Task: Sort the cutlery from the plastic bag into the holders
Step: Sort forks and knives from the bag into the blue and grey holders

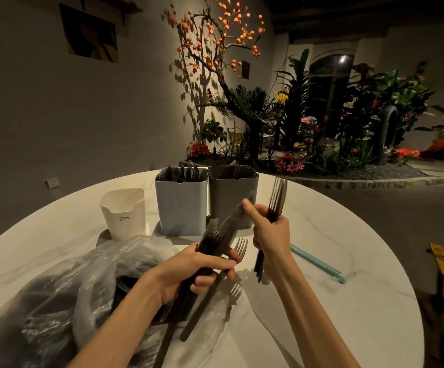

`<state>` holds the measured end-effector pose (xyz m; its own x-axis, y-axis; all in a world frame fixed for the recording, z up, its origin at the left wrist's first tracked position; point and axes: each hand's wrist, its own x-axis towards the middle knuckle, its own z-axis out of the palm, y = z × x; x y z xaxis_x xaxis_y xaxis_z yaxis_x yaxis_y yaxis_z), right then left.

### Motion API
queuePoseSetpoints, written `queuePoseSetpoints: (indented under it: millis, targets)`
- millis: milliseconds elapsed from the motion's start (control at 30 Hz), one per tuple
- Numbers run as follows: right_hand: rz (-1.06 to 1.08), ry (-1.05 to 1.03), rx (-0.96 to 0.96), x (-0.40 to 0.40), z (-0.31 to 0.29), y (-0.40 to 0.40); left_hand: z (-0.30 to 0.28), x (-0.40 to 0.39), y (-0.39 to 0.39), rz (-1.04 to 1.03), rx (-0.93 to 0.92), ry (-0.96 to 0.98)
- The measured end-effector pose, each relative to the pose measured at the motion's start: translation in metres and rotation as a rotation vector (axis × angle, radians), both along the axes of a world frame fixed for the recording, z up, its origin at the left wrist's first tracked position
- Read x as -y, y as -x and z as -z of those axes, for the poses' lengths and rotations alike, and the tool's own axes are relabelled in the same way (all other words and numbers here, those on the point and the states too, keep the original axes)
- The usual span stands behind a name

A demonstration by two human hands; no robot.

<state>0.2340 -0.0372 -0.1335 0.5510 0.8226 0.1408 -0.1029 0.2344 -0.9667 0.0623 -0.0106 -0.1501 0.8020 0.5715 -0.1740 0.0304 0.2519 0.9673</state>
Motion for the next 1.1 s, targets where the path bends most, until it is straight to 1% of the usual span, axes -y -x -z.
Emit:
queuePoseSetpoints:
  millis: [100, 200, 267, 333, 400, 567, 667, 733, 833, 900, 933, 1000, 1033, 1067, 1100]
  targets:
    - [0.173, -0.067, -0.142, -0.001, -0.005, -0.009, 0.001, -0.002, 0.001, -0.037, 0.018, 0.021]
    - [0.242, -0.098, -0.265, -0.002, -0.007, -0.018, 0.002, -0.003, 0.002, -0.089, -0.011, 0.027]
    - [0.263, -0.076, -0.284, -0.003, -0.007, -0.020, 0.000, 0.000, 0.001, -0.120, -0.027, 0.028]
    - [0.287, -0.056, -0.240, -0.003, -0.007, -0.019, -0.004, 0.004, -0.001, -0.135, -0.048, 0.030]
    - [0.284, -0.075, -0.207, -0.001, -0.009, -0.018, -0.007, 0.006, -0.002, -0.142, -0.058, 0.037]
    - [0.205, -0.115, -0.194, 0.003, -0.011, -0.016, -0.007, 0.003, -0.001, -0.152, -0.038, 0.062]
    - [0.197, -0.149, -0.200, 0.001, -0.009, -0.019, -0.004, 0.000, 0.000, -0.137, -0.063, 0.013]
    - [0.223, -0.171, -0.235, 0.000, -0.008, -0.020, -0.002, 0.000, 0.002, -0.111, -0.090, -0.013]
    - [0.218, -0.245, -0.383, 0.001, -0.011, -0.020, 0.003, -0.003, 0.001, -0.135, -0.089, 0.034]
    - [0.157, -0.275, -0.480, 0.003, -0.013, -0.024, 0.006, -0.006, -0.001, -0.161, -0.060, 0.074]
    - [0.093, -0.274, -0.522, 0.004, -0.014, -0.025, 0.007, -0.008, -0.001, -0.170, -0.039, 0.092]
    - [-0.079, -0.196, -0.526, 0.005, -0.013, -0.024, 0.008, -0.009, 0.000, -0.180, 0.001, 0.106]
    - [-0.171, -0.115, -0.463, 0.006, -0.012, -0.022, 0.008, -0.010, 0.001, -0.178, 0.009, 0.098]
    - [-0.253, -0.016, -0.353, 0.007, -0.010, -0.020, 0.008, -0.009, 0.001, -0.171, 0.010, 0.082]
    - [-0.326, 0.090, -0.199, 0.008, -0.008, -0.015, 0.007, -0.008, 0.002, -0.158, 0.003, 0.058]
